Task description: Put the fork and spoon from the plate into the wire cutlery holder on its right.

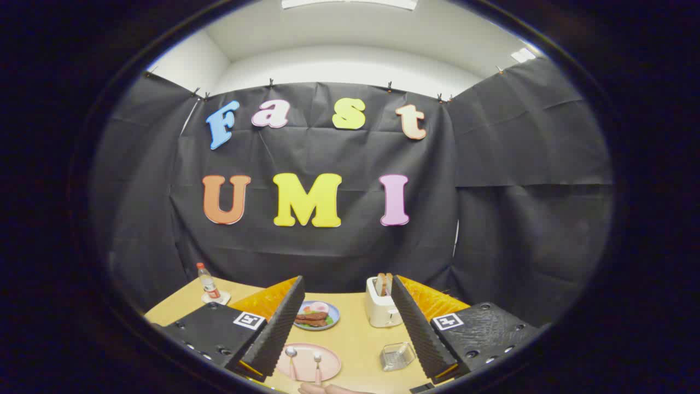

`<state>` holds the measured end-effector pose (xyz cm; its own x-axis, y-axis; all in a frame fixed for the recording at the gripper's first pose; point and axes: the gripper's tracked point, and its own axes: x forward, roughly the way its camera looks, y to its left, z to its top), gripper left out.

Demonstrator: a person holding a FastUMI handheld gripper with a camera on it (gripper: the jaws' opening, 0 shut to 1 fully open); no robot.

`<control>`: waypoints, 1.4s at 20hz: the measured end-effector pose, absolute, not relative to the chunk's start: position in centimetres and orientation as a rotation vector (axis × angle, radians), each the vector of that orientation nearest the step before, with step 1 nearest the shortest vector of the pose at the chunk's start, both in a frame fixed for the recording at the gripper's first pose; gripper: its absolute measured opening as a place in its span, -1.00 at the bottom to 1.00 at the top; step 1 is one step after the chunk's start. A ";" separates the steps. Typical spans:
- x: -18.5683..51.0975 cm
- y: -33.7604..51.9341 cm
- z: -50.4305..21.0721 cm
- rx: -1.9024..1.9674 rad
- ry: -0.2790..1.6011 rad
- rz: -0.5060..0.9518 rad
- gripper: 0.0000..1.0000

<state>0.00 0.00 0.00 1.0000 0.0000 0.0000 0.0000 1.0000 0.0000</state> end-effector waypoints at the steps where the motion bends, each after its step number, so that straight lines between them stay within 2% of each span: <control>1: -0.1 0.0 0.3 0.003 -0.003 0.010 0.90; 5: 0.1 -0.7 1.4 0.006 -0.022 0.010 0.90; 13: 2.3 -0.9 -1.5 0.032 0.088 0.031 0.89; 28: 7.3 3.2 -15.4 -0.106 0.340 0.140 0.89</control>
<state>7.32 3.23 -15.42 0.9331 0.1185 -0.3395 -0.1542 0.9848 -0.0800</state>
